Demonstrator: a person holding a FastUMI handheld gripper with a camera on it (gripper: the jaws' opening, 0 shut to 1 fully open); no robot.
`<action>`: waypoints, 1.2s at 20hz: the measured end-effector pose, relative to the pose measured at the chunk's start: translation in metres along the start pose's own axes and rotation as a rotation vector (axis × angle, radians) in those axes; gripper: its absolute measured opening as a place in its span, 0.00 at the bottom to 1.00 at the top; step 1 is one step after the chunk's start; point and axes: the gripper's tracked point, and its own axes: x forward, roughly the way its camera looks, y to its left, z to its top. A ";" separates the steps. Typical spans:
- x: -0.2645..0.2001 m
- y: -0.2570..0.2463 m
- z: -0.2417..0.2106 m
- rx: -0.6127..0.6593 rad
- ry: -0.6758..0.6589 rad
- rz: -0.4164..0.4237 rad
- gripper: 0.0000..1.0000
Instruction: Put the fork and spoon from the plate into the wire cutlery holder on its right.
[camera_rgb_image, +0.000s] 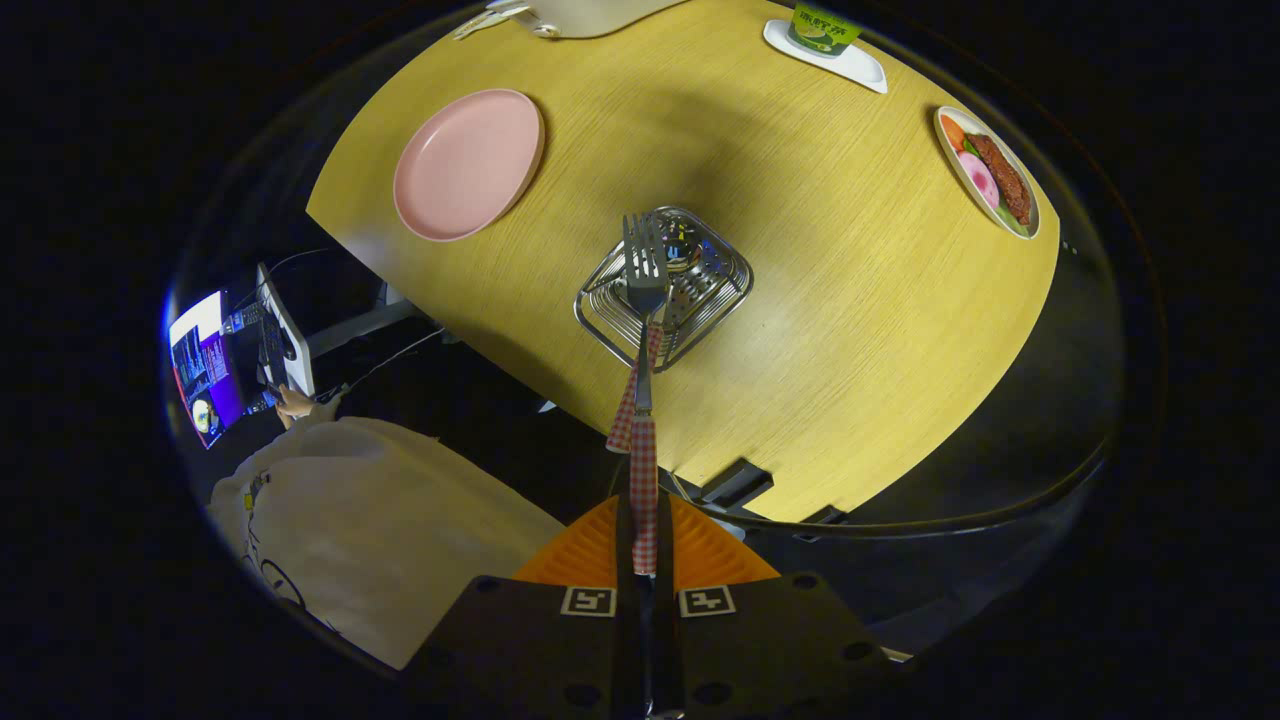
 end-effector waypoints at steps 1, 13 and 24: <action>0.002 -0.003 -0.001 0.001 0.022 0.000 0.08; 0.016 -0.008 0.013 0.073 0.153 0.047 0.09; 0.017 -0.001 0.036 0.111 0.143 0.059 0.17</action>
